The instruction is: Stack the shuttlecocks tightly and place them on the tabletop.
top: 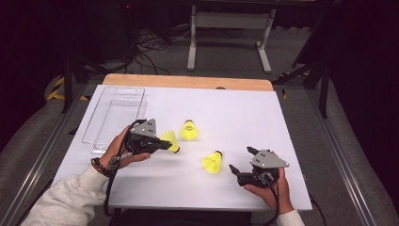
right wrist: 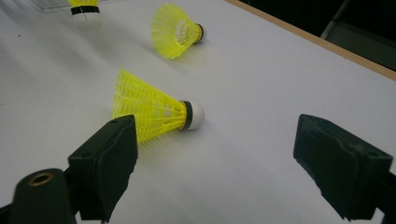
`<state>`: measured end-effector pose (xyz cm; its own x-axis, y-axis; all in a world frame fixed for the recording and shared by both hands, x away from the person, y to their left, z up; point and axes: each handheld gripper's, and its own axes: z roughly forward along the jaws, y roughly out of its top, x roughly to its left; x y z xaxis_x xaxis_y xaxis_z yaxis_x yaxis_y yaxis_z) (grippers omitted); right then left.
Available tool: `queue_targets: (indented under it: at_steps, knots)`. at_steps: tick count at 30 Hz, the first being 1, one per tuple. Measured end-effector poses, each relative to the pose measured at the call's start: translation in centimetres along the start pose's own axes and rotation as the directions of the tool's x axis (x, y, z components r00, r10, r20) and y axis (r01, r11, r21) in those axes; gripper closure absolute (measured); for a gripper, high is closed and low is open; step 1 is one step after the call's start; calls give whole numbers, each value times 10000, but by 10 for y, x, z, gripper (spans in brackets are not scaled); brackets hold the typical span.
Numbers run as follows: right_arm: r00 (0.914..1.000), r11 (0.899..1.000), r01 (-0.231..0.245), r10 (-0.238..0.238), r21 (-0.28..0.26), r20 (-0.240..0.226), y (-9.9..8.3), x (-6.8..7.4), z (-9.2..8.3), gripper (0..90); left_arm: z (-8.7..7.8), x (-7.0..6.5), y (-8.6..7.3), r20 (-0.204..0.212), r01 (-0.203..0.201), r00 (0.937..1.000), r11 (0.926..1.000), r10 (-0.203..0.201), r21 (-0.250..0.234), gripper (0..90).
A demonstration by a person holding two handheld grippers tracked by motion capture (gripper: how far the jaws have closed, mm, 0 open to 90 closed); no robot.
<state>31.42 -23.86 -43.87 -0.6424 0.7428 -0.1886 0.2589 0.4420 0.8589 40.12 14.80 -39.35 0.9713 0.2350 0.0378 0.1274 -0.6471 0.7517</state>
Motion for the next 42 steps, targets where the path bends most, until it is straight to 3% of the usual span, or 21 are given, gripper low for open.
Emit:
queue_targets:
  at_steps: [12, 27, 42]
  knots:
    - [10000, 10000, 18, -18, -9, 35, 0, 1, 0, 145, -13, -1, 1, -322, -182, 9993, 9992, 171, -353, 899]
    - [9998, 9999, 117, -116, -43, 132, 0, 2, 1, 141, -30, -1, 1, -577, -138, 9983, 9961, 88, -866, 899]
    - [9997, 9998, 197, -196, -42, 155, 0, 3, 1, 141, -38, -1, 1, -716, -186, 9974, 9942, 110, -1059, 900]
